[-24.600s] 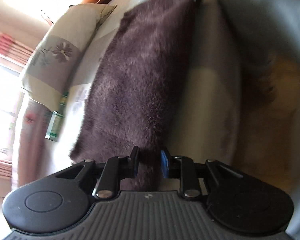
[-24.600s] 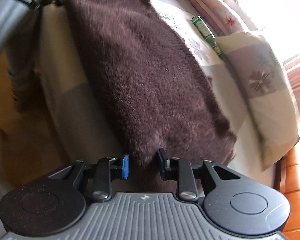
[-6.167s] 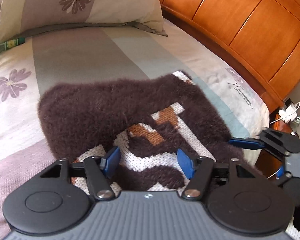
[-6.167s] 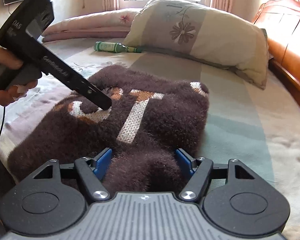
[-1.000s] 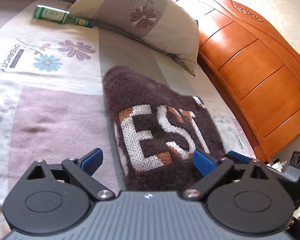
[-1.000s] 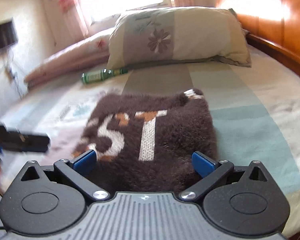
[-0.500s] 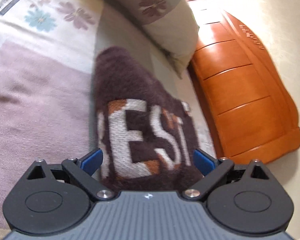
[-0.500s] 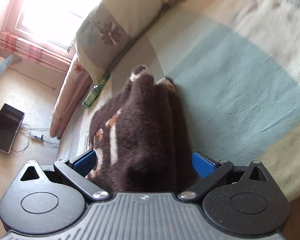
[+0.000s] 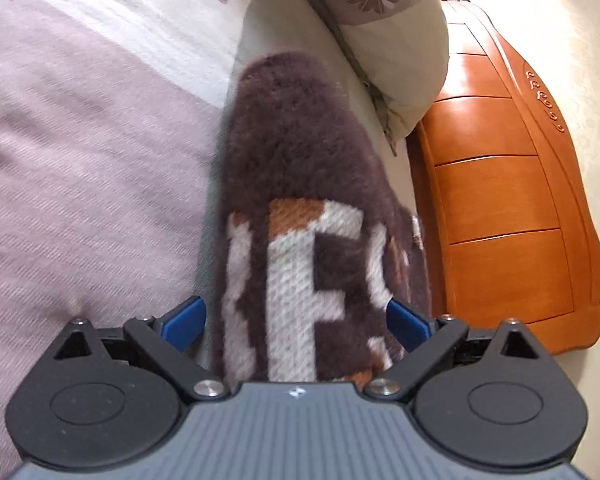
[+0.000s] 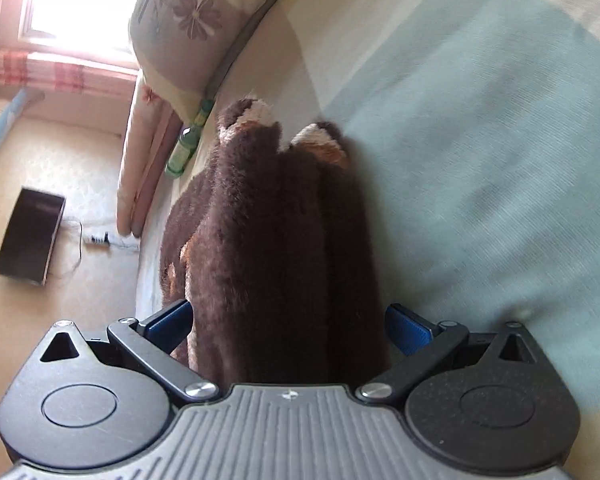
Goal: Fold clothes
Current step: 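Close both grippers on the folded sweater's edge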
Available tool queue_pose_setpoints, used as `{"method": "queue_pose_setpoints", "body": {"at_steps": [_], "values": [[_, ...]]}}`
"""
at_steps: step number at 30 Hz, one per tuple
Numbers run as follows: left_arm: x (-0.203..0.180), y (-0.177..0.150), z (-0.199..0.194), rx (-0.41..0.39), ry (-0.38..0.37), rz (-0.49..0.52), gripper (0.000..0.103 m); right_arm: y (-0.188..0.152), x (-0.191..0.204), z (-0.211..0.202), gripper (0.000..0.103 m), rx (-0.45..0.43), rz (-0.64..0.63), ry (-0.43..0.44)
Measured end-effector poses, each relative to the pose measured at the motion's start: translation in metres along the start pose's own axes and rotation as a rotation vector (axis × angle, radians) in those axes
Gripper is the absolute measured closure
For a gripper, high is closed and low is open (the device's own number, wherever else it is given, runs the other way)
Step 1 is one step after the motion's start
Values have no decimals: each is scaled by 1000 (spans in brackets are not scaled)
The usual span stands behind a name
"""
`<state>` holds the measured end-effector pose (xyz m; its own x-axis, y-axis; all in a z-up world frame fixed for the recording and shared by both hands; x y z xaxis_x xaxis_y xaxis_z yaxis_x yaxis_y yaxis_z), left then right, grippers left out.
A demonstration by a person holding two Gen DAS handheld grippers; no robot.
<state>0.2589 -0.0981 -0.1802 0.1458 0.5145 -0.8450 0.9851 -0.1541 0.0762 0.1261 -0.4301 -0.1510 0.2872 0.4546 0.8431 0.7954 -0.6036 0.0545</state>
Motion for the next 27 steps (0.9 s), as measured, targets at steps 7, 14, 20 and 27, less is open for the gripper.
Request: {"method": "queue_pose_setpoints", "body": {"at_steps": [7, 14, 20, 27], "values": [[-10, 20, 13, 96, 7, 42, 7, 8, 12, 15, 0, 33, -20, -5], [-10, 34, 24, 153, -20, 42, 3, 6, 13, 19, 0, 57, -19, 27], [-14, 37, 27, 173, -29, 57, 2, 9, 17, 23, 0, 44, -26, 26], [-19, 46, 34, 256, -15, 32, 2, 5, 19, 27, 0, 68, -67, 60]]}}
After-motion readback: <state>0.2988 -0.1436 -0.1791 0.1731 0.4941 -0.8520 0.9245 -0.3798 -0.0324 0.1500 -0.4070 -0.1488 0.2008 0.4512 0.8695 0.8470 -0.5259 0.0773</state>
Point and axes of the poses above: each gripper's, at about its wrist camera, not at the fingertips, and z roughly the way its jaws point, x to its left, y to its top, the point moved 2 cm from there along z, roughly the way its jaws point, and after that the axes turned 11 degrees about x, right-handed, at the moved point
